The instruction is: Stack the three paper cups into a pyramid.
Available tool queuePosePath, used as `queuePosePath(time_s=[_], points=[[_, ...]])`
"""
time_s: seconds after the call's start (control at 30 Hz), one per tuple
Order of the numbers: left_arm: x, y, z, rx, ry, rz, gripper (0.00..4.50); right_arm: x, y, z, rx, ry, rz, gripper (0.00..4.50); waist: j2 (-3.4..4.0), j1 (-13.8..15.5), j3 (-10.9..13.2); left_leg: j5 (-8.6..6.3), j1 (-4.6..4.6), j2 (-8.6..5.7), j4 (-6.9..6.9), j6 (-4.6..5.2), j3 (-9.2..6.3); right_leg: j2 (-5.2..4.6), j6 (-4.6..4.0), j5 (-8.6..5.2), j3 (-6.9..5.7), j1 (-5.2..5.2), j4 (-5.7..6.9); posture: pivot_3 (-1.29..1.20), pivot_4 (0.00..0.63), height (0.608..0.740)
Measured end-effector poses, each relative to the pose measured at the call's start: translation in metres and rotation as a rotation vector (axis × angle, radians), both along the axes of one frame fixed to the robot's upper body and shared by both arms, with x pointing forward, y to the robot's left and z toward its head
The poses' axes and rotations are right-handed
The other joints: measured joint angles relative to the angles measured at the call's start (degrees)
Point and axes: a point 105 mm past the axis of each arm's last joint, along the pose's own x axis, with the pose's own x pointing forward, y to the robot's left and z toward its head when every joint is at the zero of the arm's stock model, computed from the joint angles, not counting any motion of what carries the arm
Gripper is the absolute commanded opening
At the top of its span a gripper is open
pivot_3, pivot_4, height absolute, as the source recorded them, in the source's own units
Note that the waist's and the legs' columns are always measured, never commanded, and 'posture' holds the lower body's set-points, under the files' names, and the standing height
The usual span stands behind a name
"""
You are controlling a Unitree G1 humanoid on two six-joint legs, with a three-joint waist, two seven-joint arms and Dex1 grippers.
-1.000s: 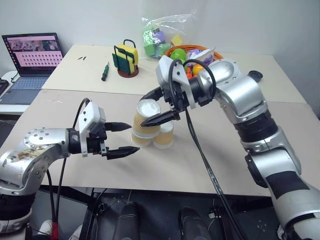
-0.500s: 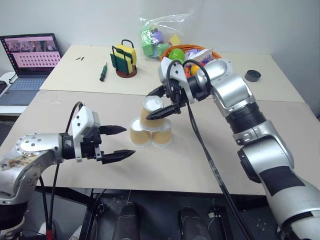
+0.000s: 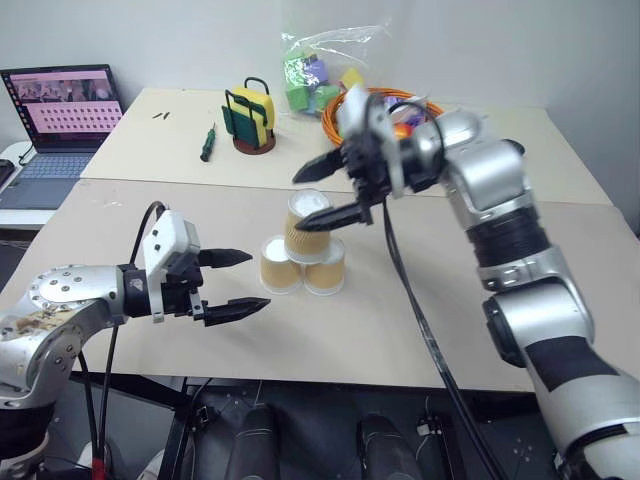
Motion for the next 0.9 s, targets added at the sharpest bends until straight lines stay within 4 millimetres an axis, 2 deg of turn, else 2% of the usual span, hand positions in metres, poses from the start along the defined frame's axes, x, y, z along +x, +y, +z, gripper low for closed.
queuePosePath(time_s=[0.17,0.23,0.27,0.3,0.37,0.4,0.43,0.47,0.53,0.57,0.63,0.73,0.8,0.9], points=[[-0.001,0.004,-0.007,-0.050,0.014,0.065,4.50,-0.021,-0.041,0.071,0.259,0.016,-0.053,4.48,0.00,-0.12,0.00,-0.01,0.02,0.01,-0.02,0.00,0.00,-0.01,-0.03,-0.01,0.00,-0.01,0.00,0.00,0.150,0.661],[-0.001,0.014,-0.010,-0.094,0.000,0.170,4.50,-0.013,-0.069,0.092,0.388,-0.004,-0.218,4.48,-0.07,-0.19,-0.05,-0.04,0.15,0.01,-0.02,-0.05,0.00,-0.03,-0.14,-0.07,0.01,0.13,-0.06,0.00,0.150,0.661],[0.000,0.019,-0.014,-0.117,0.001,0.222,4.50,-0.004,-0.085,0.090,0.411,-0.019,-0.325,4.48,-0.14,-0.19,-0.09,-0.09,0.23,0.00,-0.03,-0.12,0.00,-0.05,-0.32,-0.17,0.00,0.20,-0.12,0.00,0.150,0.661],[0.001,0.028,-0.020,-0.154,0.001,0.312,4.50,0.012,-0.108,0.076,0.395,-0.053,-0.524,4.48,-0.35,-0.19,-0.27,-0.13,0.31,0.00,-0.06,-0.17,0.01,-0.05,-0.41,-0.22,0.00,0.24,-0.17,0.00,0.150,0.661],[0.004,0.044,-0.034,-0.204,0.008,0.479,4.50,0.041,-0.147,0.026,0.306,-0.035,-0.844,4.48,-0.63,-0.13,-0.45,-0.14,0.44,0.00,0.00,-0.17,0.01,-0.08,-0.44,-0.23,0.00,0.27,-0.21,0.00,0.150,0.661],[0.006,0.052,-0.041,-0.226,0.003,0.574,4.50,0.052,-0.167,-0.011,0.231,-0.017,-1.009,4.48,-0.63,-0.09,-0.45,-0.12,0.36,-0.04,0.02,-0.16,0.05,-0.13,-0.45,-0.18,0.03,0.32,-0.20,0.00,0.150,0.661],[0.009,0.061,-0.048,-0.251,-0.025,0.690,4.50,0.057,-0.185,-0.051,0.155,-0.001,-1.166,4.48,-0.60,0.11,-0.48,-0.07,0.29,-0.08,0.06,-0.08,0.05,-0.15,-0.40,-0.13,0.05,0.31,-0.18,0.00,0.150,0.661],[0.011,0.068,-0.053,-0.266,-0.042,0.778,4.50,0.059,-0.198,-0.081,0.092,0.023,-1.271,4.48,-0.60,0.26,-0.48,-0.02,0.23,-0.08,0.13,0.00,0.05,-0.14,-0.38,-0.12,0.06,0.27,-0.07,0.00,0.150,0.661],[0.016,0.084,-0.061,-0.315,-0.084,0.967,4.50,0.055,-0.219,-0.134,-0.006,0.056,-1.467,4.48,-0.56,0.55,-0.48,0.03,0.17,-0.10,0.14,0.06,0.05,-0.13,-0.02,0.07,0.09,0.20,-0.01,0.00,0.150,0.661],[0.017,0.091,-0.066,-0.324,-0.097,1.036,4.50,0.053,-0.224,-0.150,-0.030,0.066,-1.522,4.48,-0.51,0.61,-0.45,0.03,0.16,-0.10,0.12,0.06,0.05,-0.11,0.01,0.08,0.10,0.17,-0.01,0.00,0.150,0.661],[0.024,0.111,-0.074,-0.319,-0.161,1.216,4.50,0.047,-0.239,-0.165,-0.014,0.031,-1.652,4.48,-0.47,0.55,-0.46,0.03,0.15,-0.10,0.13,0.06,0.05,-0.08,0.05,0.09,0.12,0.16,0.00,0.00,0.150,0.661],[0.031,0.133,-0.084,-0.305,-0.228,1.384,4.50,0.042,-0.255,-0.163,0.046,-0.076,-1.742,4.48,-0.49,0.69,-0.49,0.02,0.19,-0.10,0.17,0.06,0.04,-0.07,0.10,0.05,0.12,0.25,-0.05,0.00,0.150,0.661],[0.035,0.147,-0.097,-0.305,-0.229,1.474,4.50,0.035,-0.264,-0.173,0.075,-0.105,-1.786,4.48,-0.58,0.93,-0.54,0.01,0.16,-0.10,0.20,0.07,0.04,-0.06,0.13,0.02,0.12,0.26,-0.06,0.00,0.150,0.661],[0.040,0.155,-0.099,-0.305,-0.265,1.507,4.50,0.023,-0.274,-0.196,0.103,-0.070,-1.842,4.48,-0.56,1.10,-0.56,0.01,0.12,-0.12,0.24,0.07,0.03,-0.08,0.13,0.01,0.12,0.25,-0.03,0.00,0.150,0.661]])
